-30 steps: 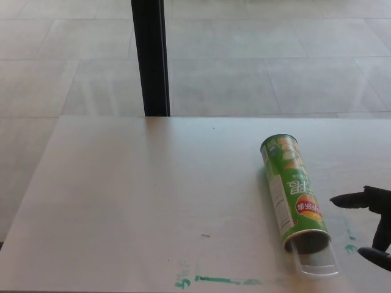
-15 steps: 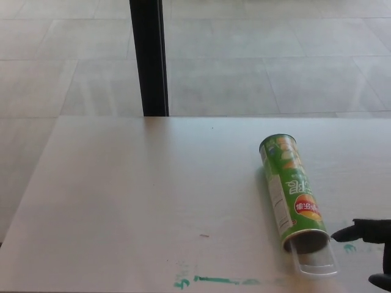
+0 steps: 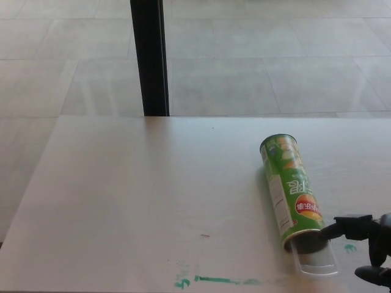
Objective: Use the finger on the right hand of the robot to pull out the chips tray kept inside a container in the middle of the desk
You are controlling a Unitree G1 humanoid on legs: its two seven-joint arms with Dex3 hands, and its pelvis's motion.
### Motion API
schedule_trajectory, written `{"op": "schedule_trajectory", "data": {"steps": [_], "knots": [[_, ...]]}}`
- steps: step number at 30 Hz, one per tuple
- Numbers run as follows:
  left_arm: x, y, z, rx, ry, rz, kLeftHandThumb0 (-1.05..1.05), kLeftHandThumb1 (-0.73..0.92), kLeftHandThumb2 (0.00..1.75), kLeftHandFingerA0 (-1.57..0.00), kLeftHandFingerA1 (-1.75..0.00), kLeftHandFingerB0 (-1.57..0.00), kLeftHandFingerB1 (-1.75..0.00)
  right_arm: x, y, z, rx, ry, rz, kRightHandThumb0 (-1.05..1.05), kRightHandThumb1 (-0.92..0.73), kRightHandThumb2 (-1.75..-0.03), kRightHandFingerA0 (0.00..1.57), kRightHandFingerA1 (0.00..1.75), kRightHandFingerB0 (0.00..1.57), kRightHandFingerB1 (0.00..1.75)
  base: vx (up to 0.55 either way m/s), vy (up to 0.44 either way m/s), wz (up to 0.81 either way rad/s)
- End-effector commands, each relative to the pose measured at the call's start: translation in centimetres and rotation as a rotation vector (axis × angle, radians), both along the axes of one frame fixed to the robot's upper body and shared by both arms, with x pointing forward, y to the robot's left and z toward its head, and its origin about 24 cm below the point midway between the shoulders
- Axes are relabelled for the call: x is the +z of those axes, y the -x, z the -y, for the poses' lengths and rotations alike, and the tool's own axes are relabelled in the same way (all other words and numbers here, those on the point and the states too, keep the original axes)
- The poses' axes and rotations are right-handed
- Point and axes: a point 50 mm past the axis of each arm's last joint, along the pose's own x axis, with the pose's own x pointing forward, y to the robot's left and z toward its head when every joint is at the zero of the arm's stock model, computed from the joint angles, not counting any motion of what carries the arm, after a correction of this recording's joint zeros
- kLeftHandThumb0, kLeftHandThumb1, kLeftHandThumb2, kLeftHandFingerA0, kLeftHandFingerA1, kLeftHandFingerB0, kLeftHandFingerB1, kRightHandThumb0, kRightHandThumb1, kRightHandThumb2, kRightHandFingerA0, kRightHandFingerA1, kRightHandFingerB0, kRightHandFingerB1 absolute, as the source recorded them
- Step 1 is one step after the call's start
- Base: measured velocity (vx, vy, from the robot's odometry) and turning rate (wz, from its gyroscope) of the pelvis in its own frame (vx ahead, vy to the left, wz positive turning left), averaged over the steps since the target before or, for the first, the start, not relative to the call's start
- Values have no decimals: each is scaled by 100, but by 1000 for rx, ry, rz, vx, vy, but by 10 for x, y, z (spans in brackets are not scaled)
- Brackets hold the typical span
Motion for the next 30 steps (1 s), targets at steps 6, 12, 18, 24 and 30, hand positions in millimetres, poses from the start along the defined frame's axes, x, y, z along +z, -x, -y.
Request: {"op": "schedule_trajectory", "data": {"steps": [6,12,18,24,30], "knots": [[6,1,-8,7,-36,0,-71,77,63,-41,-87,-45,-73,-5,-2,-2,0,64,-14,-13,-59,-58,81,128,48,46,0,0,0],[5,3,-8,15,-36,-5,-72,77,63,-42,-87,-46,-76,-16,0,2,0,142,-37,-13,-58,-57,82,128,48,46,0,0,0],[5,3,-8,13,-42,-12,-68,62,108,-46,-79,-47,-72,-20,-2,0,7,160,-35,-12,-58,-58,79,135,48,46,0,0,0],[5,5,-8,-6,-47,-17,-73,78,64,-40,-89,-45,-76,-22,-2,-13,36,167,-39,-13,-58,-57,81,130,47,46,0,0,0],[5,6,-6,-13,-48,-17,-67,63,109,-42,-78,-47,-74,-29,-7,-32,78,164,-29,-15,-57,-57,86,128,48,46,0,0,0]]}}
